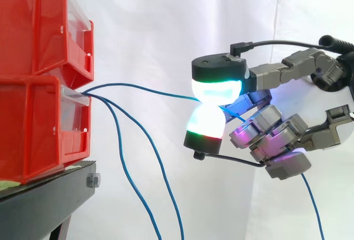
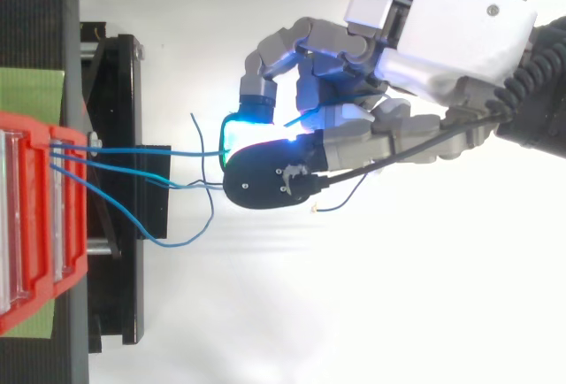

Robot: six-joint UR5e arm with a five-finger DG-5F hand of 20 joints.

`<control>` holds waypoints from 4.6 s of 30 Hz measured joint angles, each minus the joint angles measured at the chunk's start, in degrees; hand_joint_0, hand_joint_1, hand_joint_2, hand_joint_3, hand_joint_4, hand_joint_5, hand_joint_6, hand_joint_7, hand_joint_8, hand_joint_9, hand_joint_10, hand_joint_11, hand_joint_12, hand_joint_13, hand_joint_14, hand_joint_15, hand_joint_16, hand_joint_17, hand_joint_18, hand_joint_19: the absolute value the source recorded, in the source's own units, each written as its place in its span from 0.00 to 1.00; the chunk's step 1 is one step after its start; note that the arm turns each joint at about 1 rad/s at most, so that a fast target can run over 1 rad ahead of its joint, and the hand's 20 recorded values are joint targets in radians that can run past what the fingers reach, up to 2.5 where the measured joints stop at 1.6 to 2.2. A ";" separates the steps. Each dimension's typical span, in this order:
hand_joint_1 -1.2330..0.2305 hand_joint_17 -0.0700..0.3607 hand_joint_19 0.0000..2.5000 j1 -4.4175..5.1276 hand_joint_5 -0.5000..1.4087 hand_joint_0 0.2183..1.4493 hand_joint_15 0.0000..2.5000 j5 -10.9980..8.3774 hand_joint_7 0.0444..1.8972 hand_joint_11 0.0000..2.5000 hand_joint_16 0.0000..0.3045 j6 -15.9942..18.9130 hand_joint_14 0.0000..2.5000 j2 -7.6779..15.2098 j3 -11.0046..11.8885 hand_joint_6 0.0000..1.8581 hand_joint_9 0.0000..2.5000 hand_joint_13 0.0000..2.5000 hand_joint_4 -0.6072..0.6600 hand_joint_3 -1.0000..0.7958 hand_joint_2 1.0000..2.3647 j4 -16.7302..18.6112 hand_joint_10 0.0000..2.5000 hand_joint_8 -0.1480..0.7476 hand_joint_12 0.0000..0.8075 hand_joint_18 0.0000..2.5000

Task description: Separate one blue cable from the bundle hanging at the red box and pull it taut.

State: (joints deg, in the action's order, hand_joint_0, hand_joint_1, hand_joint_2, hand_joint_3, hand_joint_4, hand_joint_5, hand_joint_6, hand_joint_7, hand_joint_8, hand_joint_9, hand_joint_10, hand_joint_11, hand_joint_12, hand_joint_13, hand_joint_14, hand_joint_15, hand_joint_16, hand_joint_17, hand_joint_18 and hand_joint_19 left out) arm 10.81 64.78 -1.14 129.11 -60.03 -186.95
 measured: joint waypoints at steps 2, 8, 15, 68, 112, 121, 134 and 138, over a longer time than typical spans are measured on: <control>0.31 0.43 0.48 0.00 0.16 0.34 0.66 0.00 0.50 0.82 0.17 0.00 1.00 0.00 0.00 0.50 0.15 0.36 0.58 0.28 0.00 0.01 1.00 0.54 0.56 0.51; 0.55 0.45 0.41 0.00 0.17 0.25 0.64 0.00 0.50 0.81 0.18 0.00 1.00 0.00 0.00 0.48 0.18 0.38 0.62 0.28 0.00 0.08 1.00 0.58 0.58 0.51; 0.43 0.43 0.43 0.00 0.17 0.32 0.66 0.00 0.56 0.86 0.17 0.00 1.00 0.01 0.00 0.48 0.18 0.38 0.60 0.42 0.01 0.09 1.00 0.56 0.59 0.49; 0.30 0.42 0.54 0.00 0.16 0.41 0.67 0.00 0.53 0.80 0.16 0.00 1.00 0.00 -0.26 0.50 0.15 0.34 0.52 0.32 0.00 0.18 1.00 0.55 0.55 0.51; 0.29 0.42 0.52 0.33 0.17 0.36 0.67 -0.79 0.55 0.80 0.16 -0.01 1.00 0.01 -0.33 0.50 0.18 0.36 0.53 0.37 0.01 0.18 1.00 0.56 0.56 0.51; 0.55 0.43 0.48 0.33 0.17 0.28 0.64 -0.79 0.56 0.79 0.17 -0.06 1.00 0.00 -0.33 0.49 0.19 0.36 0.58 0.28 0.00 0.18 1.00 0.57 0.56 0.49; 0.33 0.42 0.50 0.35 0.17 0.35 0.66 -0.79 0.57 0.82 0.16 -0.09 1.00 0.00 -0.35 0.49 0.18 0.36 0.55 0.41 0.01 0.18 1.00 0.57 0.56 0.50; 0.30 0.42 0.52 0.42 0.17 0.37 0.67 -0.79 0.57 0.81 0.16 -0.09 1.00 0.00 -0.36 0.50 0.18 0.36 0.53 0.39 0.01 0.18 1.00 0.55 0.55 0.51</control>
State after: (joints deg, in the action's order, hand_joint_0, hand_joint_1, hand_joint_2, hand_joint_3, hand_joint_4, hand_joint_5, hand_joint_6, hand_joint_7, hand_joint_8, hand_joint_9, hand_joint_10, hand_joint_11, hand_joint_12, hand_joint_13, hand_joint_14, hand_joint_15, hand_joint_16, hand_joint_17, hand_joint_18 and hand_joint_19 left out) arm 11.23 63.99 -1.23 129.11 -60.38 -186.77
